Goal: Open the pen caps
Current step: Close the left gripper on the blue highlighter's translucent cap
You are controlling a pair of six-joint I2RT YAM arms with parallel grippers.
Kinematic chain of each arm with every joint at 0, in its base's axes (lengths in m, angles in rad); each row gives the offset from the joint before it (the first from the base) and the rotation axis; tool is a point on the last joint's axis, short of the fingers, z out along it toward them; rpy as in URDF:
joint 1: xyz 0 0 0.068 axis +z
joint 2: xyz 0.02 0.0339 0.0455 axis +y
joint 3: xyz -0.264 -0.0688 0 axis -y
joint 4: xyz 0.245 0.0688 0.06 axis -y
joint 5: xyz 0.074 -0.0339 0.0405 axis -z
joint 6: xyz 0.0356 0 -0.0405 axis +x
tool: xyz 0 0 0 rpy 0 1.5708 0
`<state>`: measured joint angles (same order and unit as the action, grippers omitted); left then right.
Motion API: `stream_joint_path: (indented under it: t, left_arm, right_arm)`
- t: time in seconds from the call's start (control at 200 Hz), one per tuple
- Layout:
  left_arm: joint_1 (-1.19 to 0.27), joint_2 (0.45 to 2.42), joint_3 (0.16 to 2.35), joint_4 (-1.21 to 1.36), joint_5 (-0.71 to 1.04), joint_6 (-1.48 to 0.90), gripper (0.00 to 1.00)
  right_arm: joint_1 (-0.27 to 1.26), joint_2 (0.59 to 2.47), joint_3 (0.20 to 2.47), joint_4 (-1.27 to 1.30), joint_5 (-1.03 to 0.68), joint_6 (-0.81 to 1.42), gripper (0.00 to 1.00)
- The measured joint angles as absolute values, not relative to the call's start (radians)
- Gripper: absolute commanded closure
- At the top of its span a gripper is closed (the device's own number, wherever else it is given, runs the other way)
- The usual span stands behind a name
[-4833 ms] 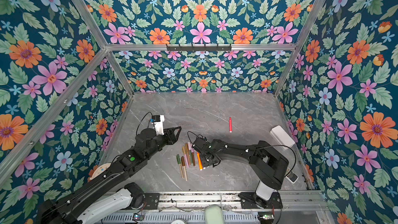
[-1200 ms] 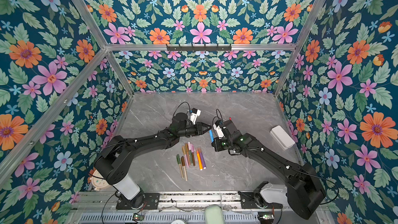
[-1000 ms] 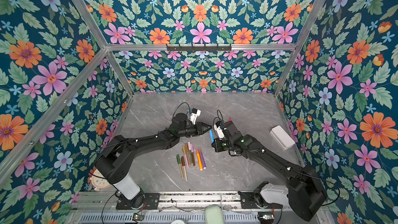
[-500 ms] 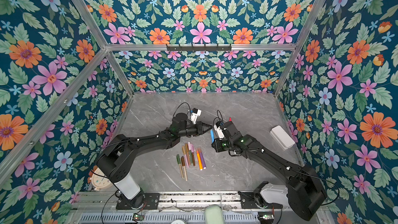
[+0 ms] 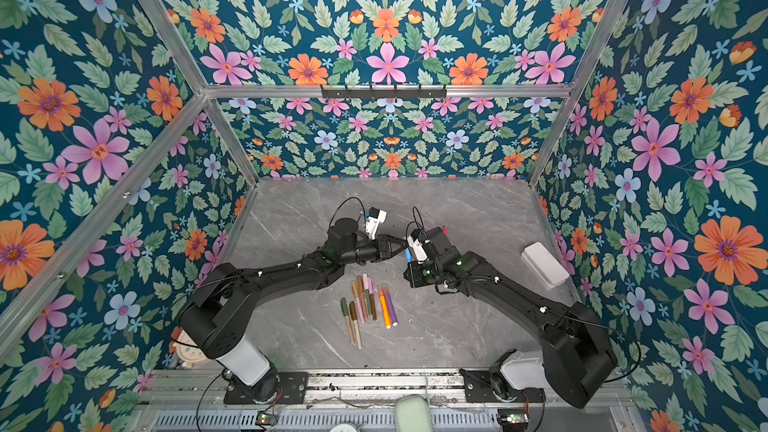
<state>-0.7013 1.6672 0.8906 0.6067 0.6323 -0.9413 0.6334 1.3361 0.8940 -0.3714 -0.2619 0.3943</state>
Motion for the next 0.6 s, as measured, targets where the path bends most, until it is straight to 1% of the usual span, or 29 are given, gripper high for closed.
stream_joint_path:
  t: [0.255,0.365,0.525,0.6]
  left_arm:
    - [-0.689,1.708,0.925,0.614,0.657,-0.940,0.68]
    - [-0.689,1.725,0.941,0.616,0.669,-0.940,0.72]
    - [-0.689,1.737,0.949,0.630,0.682,-0.953,0.86]
    - [-0.689,1.738,0.949,0.635,0.685,-0.959,0.88]
  right_arm:
    - [0.638,1.334,0.888,-0.373,-0.287,0.394,1.00]
    - [0.640,1.331,0.885,-0.374,-0.292,0.394,1.00]
    - [0.641,1.319,0.880,-0.378,-0.284,0.393,1.00]
    - [0.641,1.317,0.879,-0.379,-0.276,0.393,1.00]
